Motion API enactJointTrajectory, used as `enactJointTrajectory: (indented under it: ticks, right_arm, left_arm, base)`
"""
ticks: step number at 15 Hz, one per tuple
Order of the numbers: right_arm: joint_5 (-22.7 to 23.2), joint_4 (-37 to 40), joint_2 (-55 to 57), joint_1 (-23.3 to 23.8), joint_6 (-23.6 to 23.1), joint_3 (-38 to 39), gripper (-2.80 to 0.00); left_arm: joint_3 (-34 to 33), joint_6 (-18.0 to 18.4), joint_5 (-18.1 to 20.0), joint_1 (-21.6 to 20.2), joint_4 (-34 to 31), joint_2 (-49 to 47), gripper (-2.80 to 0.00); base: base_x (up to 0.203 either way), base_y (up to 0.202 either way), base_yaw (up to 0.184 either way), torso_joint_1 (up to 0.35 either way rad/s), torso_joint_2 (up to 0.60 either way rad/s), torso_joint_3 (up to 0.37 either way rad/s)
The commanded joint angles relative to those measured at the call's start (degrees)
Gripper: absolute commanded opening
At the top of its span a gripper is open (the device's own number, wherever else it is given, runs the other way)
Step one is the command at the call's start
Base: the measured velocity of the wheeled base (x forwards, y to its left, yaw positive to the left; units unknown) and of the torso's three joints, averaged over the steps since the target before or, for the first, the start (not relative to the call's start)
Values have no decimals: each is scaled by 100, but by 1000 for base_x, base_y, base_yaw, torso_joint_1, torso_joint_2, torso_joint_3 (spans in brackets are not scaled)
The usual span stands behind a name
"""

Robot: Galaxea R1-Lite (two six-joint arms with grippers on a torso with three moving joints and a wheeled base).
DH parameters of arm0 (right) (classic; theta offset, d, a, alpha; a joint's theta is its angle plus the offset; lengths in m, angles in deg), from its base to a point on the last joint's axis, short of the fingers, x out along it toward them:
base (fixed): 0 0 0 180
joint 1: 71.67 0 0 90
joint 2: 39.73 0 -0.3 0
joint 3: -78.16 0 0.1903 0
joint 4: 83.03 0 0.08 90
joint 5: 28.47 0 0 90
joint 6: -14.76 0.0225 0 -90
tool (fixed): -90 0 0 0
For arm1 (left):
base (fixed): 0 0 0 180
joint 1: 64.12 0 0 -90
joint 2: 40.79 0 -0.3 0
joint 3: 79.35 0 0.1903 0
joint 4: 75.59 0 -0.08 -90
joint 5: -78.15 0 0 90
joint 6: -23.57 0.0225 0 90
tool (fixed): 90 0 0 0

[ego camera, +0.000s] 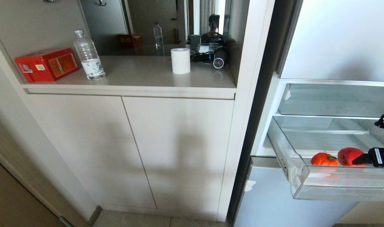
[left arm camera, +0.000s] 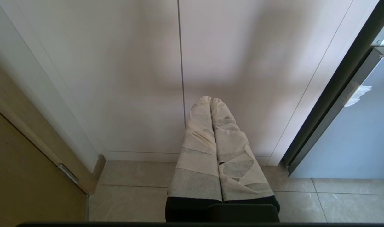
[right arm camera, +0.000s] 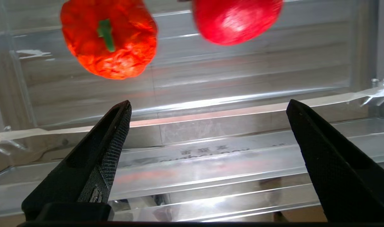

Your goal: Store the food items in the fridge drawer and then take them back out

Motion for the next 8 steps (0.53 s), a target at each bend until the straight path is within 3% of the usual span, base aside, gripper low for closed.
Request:
enactJointTrajectory:
  ticks: [1,8]
  right_arm:
    - [66,14,45,44,7,24,0]
    - [145,-519,1280,-153,190,-957,0]
  left_arm:
    - [0,2,-2,-1,-5,-9,-280]
    - [0,2,-2,-1,-5,-9,-280]
  base:
    - [0,0,0,0,0,0]
    - [0,0,0,0,0,0]
